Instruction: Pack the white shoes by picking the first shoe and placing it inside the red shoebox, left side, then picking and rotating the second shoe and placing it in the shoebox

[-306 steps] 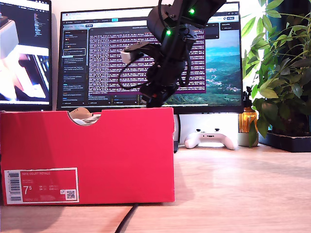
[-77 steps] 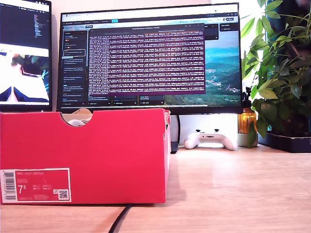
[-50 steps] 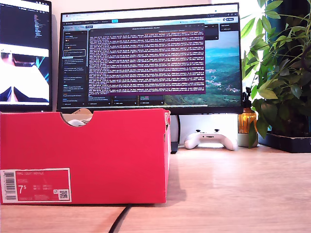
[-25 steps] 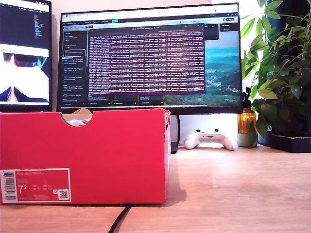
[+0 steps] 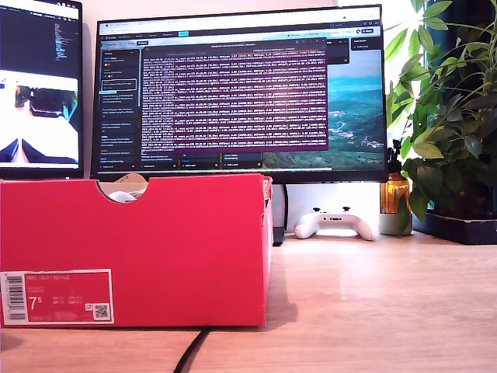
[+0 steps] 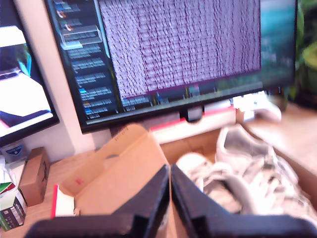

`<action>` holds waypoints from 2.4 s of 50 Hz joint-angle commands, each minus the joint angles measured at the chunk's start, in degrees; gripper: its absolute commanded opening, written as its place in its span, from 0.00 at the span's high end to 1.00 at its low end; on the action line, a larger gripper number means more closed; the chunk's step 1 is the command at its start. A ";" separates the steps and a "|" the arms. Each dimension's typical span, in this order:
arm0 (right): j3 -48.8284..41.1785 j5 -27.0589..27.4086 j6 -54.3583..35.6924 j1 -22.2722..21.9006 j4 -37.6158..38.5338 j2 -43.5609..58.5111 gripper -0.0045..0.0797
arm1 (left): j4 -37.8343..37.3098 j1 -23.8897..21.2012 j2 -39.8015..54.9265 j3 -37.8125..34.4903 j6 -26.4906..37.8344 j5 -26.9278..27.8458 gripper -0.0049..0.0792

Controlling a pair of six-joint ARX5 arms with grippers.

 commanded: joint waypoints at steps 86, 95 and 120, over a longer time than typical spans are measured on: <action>-2.12 4.70 0.35 6.16 -0.44 -12.09 0.96 | -14.49 -1.27 -23.32 -21.07 -3.93 -13.94 0.96; -2.12 4.72 3.13 6.27 -1.99 -12.39 0.96 | -14.49 -1.27 -23.32 -21.07 -3.93 -13.94 0.96; -2.12 4.02 4.61 1.55 -15.23 -22.27 0.96 | -14.51 -1.27 -23.32 -21.07 -3.93 -13.90 0.96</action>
